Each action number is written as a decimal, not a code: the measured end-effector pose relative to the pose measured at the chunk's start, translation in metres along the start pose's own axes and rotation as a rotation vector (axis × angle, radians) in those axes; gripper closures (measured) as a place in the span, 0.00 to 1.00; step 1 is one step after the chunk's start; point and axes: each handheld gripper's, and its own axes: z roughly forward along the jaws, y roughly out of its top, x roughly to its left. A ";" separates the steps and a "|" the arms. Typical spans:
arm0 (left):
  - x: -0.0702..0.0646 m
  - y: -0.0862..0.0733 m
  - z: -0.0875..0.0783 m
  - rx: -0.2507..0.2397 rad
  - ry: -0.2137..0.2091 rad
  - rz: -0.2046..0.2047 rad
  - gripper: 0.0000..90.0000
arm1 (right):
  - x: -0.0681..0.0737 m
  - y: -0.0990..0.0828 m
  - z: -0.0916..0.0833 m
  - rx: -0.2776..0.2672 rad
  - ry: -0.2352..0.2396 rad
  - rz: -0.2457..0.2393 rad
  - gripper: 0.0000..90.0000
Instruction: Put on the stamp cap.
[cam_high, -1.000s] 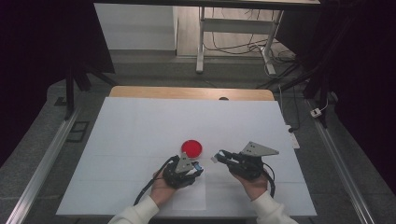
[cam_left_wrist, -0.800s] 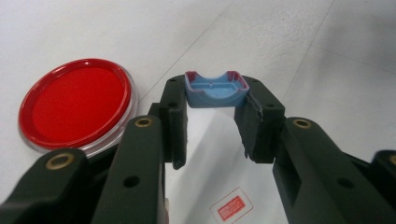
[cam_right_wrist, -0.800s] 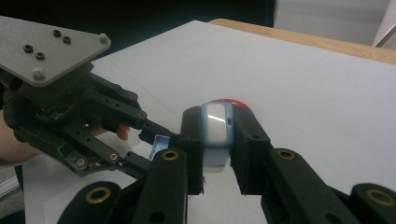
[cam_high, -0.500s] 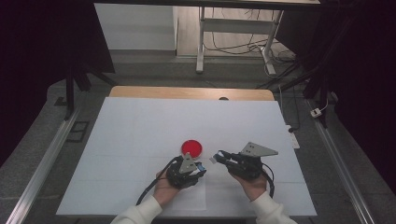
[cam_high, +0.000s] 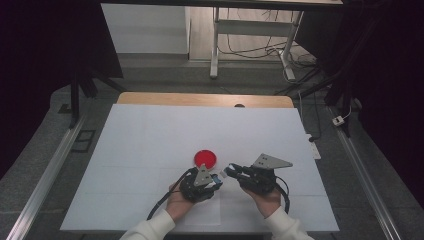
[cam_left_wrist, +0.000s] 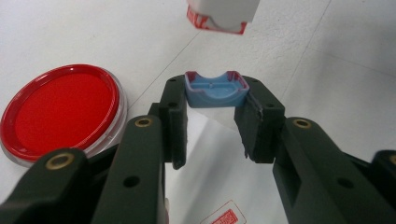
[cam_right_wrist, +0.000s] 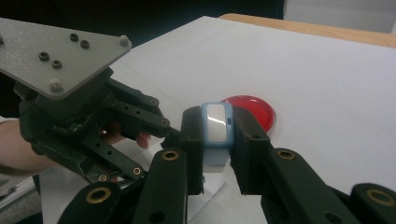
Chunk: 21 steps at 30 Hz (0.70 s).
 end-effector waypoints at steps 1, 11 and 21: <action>0.000 0.000 0.000 0.000 -0.002 0.000 0.71 | 0.000 0.000 0.001 0.001 0.000 0.004 0.83; 0.000 0.000 0.000 -0.004 0.006 0.001 0.71 | 0.007 -0.001 0.004 0.005 0.027 0.022 0.83; 0.001 0.000 -0.001 -0.010 0.012 -0.001 0.71 | 0.010 -0.002 0.007 0.012 0.036 0.036 0.83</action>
